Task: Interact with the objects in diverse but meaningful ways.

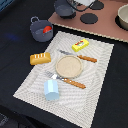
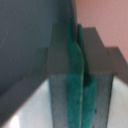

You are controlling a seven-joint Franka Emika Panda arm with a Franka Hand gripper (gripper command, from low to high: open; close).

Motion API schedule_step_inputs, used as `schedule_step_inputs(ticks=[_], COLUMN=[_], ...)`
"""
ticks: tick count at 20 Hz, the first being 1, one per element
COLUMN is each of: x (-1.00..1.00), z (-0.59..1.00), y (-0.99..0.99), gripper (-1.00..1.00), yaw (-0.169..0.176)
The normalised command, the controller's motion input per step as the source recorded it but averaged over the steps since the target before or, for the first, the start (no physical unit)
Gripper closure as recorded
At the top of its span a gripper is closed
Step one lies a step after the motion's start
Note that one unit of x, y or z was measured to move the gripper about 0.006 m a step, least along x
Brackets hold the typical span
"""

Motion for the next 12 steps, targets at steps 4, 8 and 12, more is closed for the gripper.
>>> schedule_step_inputs(ticks=[4,8,12], x=[0.02,0.00,0.00], z=[0.00,0.00,0.00], y=[0.26,0.34,0.31], gripper=[1.00,1.00,1.00], yaw=[0.009,0.019,0.017])
